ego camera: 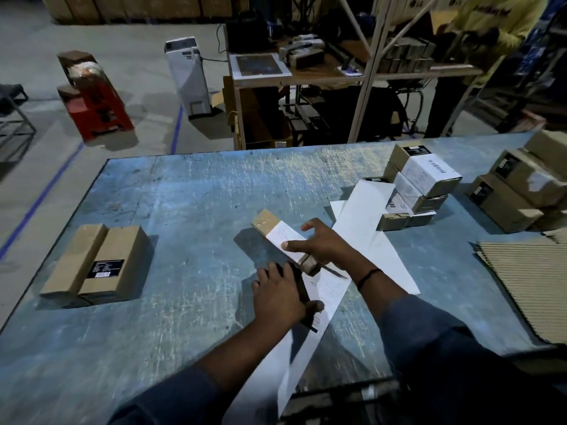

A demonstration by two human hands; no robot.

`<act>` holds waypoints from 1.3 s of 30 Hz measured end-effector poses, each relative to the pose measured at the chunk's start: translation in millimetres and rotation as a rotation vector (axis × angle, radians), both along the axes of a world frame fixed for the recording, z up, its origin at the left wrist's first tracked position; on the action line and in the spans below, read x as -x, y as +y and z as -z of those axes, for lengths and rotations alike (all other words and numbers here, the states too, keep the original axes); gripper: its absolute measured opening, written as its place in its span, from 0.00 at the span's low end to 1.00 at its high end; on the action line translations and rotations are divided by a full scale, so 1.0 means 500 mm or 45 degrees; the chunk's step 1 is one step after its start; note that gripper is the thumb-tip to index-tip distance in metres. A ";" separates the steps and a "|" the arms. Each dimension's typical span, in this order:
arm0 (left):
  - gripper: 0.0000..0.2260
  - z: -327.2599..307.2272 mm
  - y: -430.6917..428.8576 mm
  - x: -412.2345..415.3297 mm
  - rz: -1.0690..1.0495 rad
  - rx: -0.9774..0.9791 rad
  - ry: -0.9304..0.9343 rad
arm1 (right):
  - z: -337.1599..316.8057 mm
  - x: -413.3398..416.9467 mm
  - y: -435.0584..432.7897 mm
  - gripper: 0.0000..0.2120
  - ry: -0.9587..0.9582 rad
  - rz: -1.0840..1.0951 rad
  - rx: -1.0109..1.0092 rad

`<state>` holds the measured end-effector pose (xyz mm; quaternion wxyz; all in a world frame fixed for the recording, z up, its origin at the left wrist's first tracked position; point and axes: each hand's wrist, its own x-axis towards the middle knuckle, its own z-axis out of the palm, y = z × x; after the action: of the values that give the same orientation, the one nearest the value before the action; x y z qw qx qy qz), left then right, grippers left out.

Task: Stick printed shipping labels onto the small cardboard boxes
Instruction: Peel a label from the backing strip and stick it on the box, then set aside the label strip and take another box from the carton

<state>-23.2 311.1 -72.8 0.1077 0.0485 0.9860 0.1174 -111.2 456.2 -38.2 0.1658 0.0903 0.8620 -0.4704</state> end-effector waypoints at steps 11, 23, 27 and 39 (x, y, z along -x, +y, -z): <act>0.34 -0.039 -0.198 0.128 0.511 0.047 -0.105 | -0.008 -0.014 0.105 0.31 0.273 0.413 0.218; 0.19 -0.008 -0.103 0.075 0.310 -0.202 0.021 | -0.032 0.044 0.243 0.28 0.636 0.717 -0.694; 0.23 -0.006 -0.117 0.070 0.342 -0.199 0.012 | -0.026 0.086 0.270 0.34 0.543 0.662 -1.150; 0.25 -0.006 -0.131 0.077 0.379 -0.190 -0.083 | -0.035 0.114 0.271 0.22 0.510 0.512 -1.599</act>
<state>-61.6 245.8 -69.6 0.1519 0.1979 0.9525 0.1745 -168.2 591.9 -20.6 -0.1711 0.2388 0.9517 0.0888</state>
